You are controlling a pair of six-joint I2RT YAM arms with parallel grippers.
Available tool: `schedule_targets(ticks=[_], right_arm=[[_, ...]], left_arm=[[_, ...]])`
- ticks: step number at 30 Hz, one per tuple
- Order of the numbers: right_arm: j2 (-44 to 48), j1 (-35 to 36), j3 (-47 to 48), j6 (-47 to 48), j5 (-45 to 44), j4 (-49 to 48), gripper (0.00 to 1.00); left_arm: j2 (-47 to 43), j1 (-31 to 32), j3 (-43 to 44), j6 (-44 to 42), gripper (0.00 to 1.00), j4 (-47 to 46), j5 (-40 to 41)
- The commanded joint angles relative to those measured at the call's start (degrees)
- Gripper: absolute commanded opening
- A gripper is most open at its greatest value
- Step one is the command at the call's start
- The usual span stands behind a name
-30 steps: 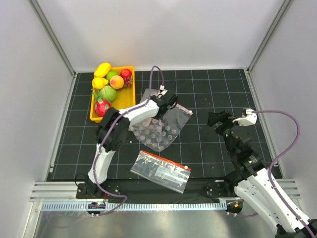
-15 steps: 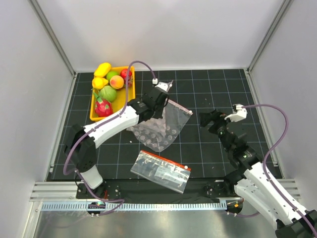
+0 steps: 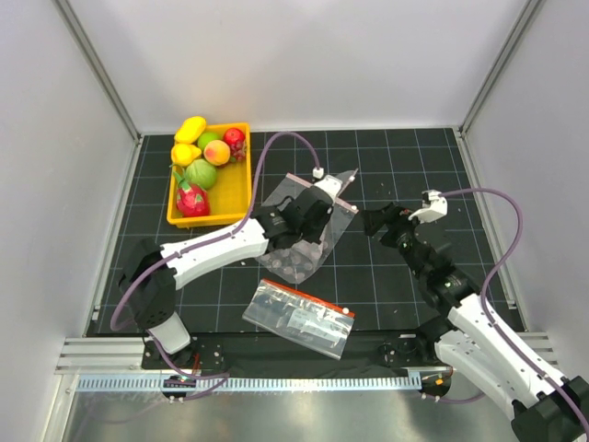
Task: Place the food in the zip-top bag and seal the zipper
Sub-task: Pick up the zipper food storage bag at the center of the board.
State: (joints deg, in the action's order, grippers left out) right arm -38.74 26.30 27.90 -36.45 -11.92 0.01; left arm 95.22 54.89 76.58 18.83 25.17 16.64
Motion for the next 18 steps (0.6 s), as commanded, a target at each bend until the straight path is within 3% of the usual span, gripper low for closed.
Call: schedule_targets(ticks=[1, 8, 18], right_arm=[[-1.86, 0.24, 2.07, -2.57, -2.57, -0.90, 0.87], [0.24, 0.15, 1.54, -4.07, -10.22, 1.66, 0.92], [4.19, -0.99, 2.07, -3.99, -13.31, 4.03, 0.95]], left_arm=[[-1.36, 3.20, 1.73, -3.36, 0.00, -3.55, 4.97], [0.93, 7.07, 3.93, -6.88, 0.00, -2.14, 11.39], [-3.90, 7.16, -1.60, -9.77, 0.00, -4.34, 11.31]])
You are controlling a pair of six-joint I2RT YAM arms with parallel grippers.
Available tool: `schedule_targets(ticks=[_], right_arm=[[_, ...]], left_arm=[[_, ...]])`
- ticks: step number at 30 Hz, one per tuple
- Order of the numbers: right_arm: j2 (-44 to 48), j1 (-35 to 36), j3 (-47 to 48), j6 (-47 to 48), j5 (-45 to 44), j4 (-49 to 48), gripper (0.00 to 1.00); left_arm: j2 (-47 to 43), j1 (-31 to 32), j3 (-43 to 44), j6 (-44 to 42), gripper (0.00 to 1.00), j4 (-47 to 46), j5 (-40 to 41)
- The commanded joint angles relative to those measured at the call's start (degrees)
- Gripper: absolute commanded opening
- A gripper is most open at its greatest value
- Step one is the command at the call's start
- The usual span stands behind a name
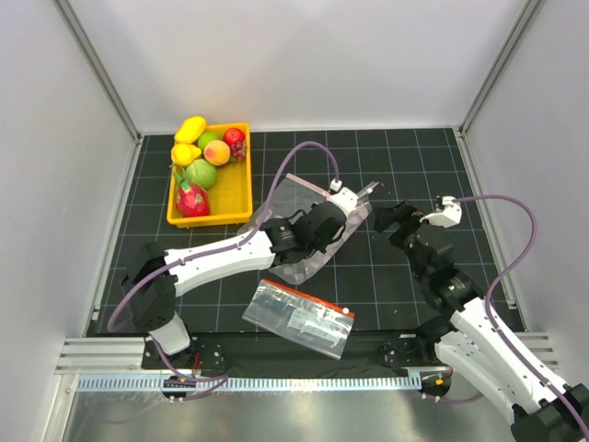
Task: Place the food in the zip-top bag and seal the zipper
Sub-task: Pick up the zipper food storage bag at the center of the board.
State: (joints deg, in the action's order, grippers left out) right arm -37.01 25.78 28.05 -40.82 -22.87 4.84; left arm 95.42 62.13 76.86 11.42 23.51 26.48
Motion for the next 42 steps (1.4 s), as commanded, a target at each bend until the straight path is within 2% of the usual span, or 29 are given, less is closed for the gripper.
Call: schedule_targets(ticks=[1, 5, 10, 14, 16, 19, 21, 23, 26, 30, 36, 40, 42], right_arm=[[3.00, -0.73, 1.74, 1.52, -1.13, -1.23, 0.95], [3.62, -2.31, 2.18, 6.09, 4.67, -1.77, 0.93], [4.58, -2.84, 1.04, 8.47, 9.15, -4.04, 0.90], [6.59, -2.93, -0.80, 11.19, 13.20, -9.39, 0.88], [8.00, -2.93, -3.08, 13.21, 15.74, -12.56, 0.88], [13.61, -3.02, -9.22, 17.86, 25.12, -22.39, 0.86], [15.73, -2.93, -9.77, 20.24, 28.22, -23.21, 0.85], [16.97, -2.93, -9.69, 22.87, 31.65, -23.12, 0.77], [18.03, -2.93, -9.95, 25.43, 35.87, -25.48, 0.75], [17.94, -2.84, -13.54, 28.33, 43.25, -34.10, 0.75], [20.66, -2.93, -13.99, 31.41, 43.71, -33.76, 0.78], [22.69, -2.84, -15.39, 33.52, 44.06, -35.51, 0.78], [23.65, -2.93, -15.75, 35.28, 44.49, -35.87, 0.75]], left_arm=[[-4.71, -0.08, -2.85, -3.24, 0.00, -3.20, 1.38], [-8.22, -0.08, -6.28, -4.13, 0.00, -2.94, -1.60], [-17.26, -0.34, -12.51, -4.39, 0.00, -5.21, -1.87], [-28.07, -2.01, -21.12, -9.21, 0.00, -10.40, -14.85], [-34.03, -2.10, -23.85, -8.26, 0.00, -12.25, -15.94], [-40.02, -2.10, -25.96, -7.47, 0.00, -11.30, -20.03], [-42.50, -2.10, -27.20, -7.81, 0.00, -11.64, -21.98], [-44.52, -2.10, -27.29, -7.29, 0.00, -10.86, -26.21], [-45.32, -1.92, -26.59, -6.68, 0.00, -7.34, -31.13], [-45.14, -1.13, -25.89, -6.76, 0.00, -5.15, -31.84], [-45.32, -0.34, -25.44, -7.20, 0.00, -3.47, -27.81], [-46.11, 0.27, -25.71, -8.25, 0.00, -2.85, -27.01], [-46.20, 0.45, -25.62, -8.78, 0.00, -1.89, -23.94]])
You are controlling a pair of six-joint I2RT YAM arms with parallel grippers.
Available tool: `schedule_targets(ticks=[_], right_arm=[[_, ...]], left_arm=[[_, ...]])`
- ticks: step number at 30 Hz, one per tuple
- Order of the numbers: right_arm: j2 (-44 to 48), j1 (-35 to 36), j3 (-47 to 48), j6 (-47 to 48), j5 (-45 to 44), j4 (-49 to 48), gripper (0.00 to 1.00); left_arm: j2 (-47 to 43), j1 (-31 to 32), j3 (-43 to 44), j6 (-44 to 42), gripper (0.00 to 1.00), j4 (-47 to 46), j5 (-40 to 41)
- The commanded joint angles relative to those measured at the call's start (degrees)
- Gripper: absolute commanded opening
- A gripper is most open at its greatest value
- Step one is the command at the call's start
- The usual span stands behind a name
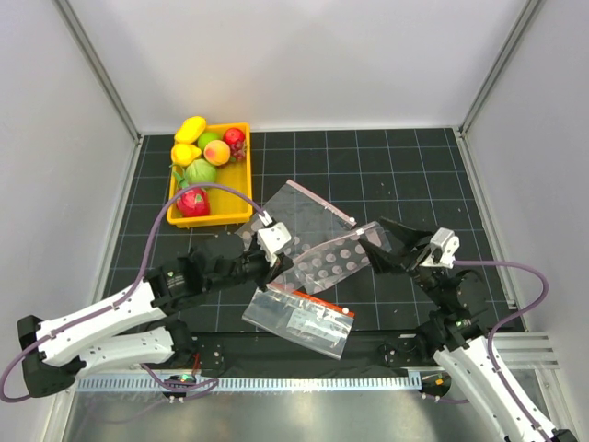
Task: Place the food in the zip-top bag and seal the zipper
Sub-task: Pick up the zipper food storage bag at the center of the board.
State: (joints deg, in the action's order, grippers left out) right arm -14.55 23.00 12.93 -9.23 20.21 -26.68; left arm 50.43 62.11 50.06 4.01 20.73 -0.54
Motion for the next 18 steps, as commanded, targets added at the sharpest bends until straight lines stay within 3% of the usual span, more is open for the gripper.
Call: schedule_targets(ticks=[1, 7, 12, 14, 18], right_arm=[[1.36, -0.07, -0.71, 4.05, 1.76, -4.44, 0.74], [-0.22, -0.06, -0.54, 7.21, 5.98, -5.14, 0.68], [-2.50, -0.06, -0.62, 8.09, 10.36, -6.90, 0.71], [-3.29, -0.15, -0.27, 8.18, 11.08, -7.07, 0.72], [-3.39, -0.07, -0.18, 8.35, 11.78, -7.16, 0.73]], left_arm=[[-1.30, 0.73, 1.26, -1.37, 0.00, 1.32, 4.04], [-3.50, 1.52, 0.39, -3.74, 0.00, 1.94, 7.65], [-7.28, 2.67, -1.72, -6.47, 0.00, 1.16, 9.68], [-8.51, 3.45, -3.03, -12.61, 0.00, 0.63, 4.42], [-9.92, 5.48, -4.62, -13.68, 0.00, -0.34, 6.16]])
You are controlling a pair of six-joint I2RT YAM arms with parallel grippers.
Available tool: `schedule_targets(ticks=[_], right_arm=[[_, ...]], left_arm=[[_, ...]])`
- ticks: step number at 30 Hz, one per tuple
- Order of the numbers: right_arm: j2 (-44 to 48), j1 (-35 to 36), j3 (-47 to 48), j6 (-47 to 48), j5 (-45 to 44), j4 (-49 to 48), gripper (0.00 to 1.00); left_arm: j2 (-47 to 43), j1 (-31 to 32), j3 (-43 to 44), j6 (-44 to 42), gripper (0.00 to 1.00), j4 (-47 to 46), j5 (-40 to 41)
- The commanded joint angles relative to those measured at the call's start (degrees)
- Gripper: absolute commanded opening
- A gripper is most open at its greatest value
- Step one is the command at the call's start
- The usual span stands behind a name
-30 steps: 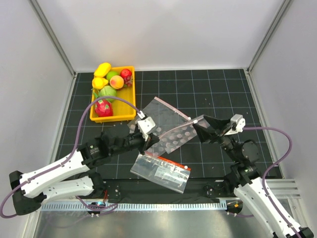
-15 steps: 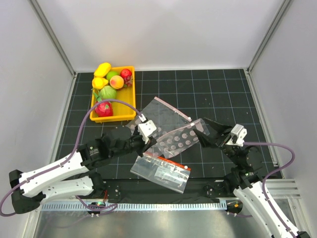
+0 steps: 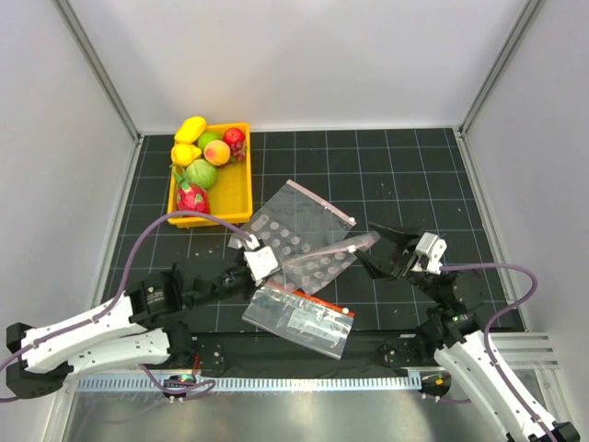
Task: Place the food in the zip-top bag and seal the zipper
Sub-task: Pick up the zipper food storage bag at the center of the board, then unzip the zipper food storage bag at the center of the board.
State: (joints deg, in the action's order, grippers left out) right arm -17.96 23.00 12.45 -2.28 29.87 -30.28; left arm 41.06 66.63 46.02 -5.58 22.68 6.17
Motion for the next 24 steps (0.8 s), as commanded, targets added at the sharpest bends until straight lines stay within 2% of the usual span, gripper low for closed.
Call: schedule_targets(ticks=[1, 5, 7, 8, 10, 11, 15, 17, 18, 19, 20, 22, 24], right_arm=[[0.29, -0.06, 0.21, 1.32, 2.56, -3.90, 0.73], [-0.32, 0.02, 0.47, 1.14, 4.75, -4.52, 0.71], [-1.03, 0.02, 0.82, 1.75, 6.77, -4.43, 0.60], [-1.99, 0.02, 1.17, 2.02, 8.96, -4.52, 0.49], [-2.70, 0.11, 1.44, 1.93, 10.21, -4.17, 0.36], [-3.22, 0.20, 1.79, 3.41, 11.25, -4.08, 0.25], [-3.58, 0.55, 1.97, 3.78, 12.14, -3.56, 0.01], [-3.66, 0.72, 2.14, 3.34, 12.14, -3.56, 0.01], [-3.93, 0.81, 2.23, 2.56, 12.06, -3.64, 0.01], [-4.28, 0.81, 2.40, 2.37, 11.88, -3.90, 0.01], [-4.63, 0.90, 2.67, 1.07, 11.88, -3.99, 0.01], [-6.12, 0.99, 3.54, -0.69, 11.79, -3.56, 0.01], [-7.35, 0.99, 4.34, -2.28, 11.71, -3.03, 0.01]], left_arm=[[-0.54, 1.04, -0.58, -4.43, 0.00, -2.11, -0.64], [0.86, 2.10, -0.14, -5.93, 0.00, -0.80, 0.58], [1.39, 2.27, 0.12, -5.93, 0.00, -0.35, 1.38], [1.48, 2.36, 0.21, -5.76, 0.00, -0.18, 1.65], [0.87, 2.36, 0.30, -5.49, 0.00, -0.35, 2.35], [0.60, 2.36, 0.04, -5.40, 0.00, -0.53, 2.70], [-0.98, 2.36, -1.11, -5.31, 0.00, -2.37, 4.63], [-1.59, 2.36, -1.54, -5.31, 0.08, -3.68, 5.25], [-1.77, 2.36, -1.98, -5.31, 0.17, -4.30, 5.43], [-1.86, 2.36, -2.25, -5.58, 0.32, -5.61, 5.43], [-2.03, 2.36, -2.51, -5.84, 0.39, -6.32, 5.25], [-1.42, 2.36, -2.87, -6.80, 0.48, -8.34, 3.59], [0.67, 2.36, -2.60, -8.56, 0.51, -9.75, 2.62]])
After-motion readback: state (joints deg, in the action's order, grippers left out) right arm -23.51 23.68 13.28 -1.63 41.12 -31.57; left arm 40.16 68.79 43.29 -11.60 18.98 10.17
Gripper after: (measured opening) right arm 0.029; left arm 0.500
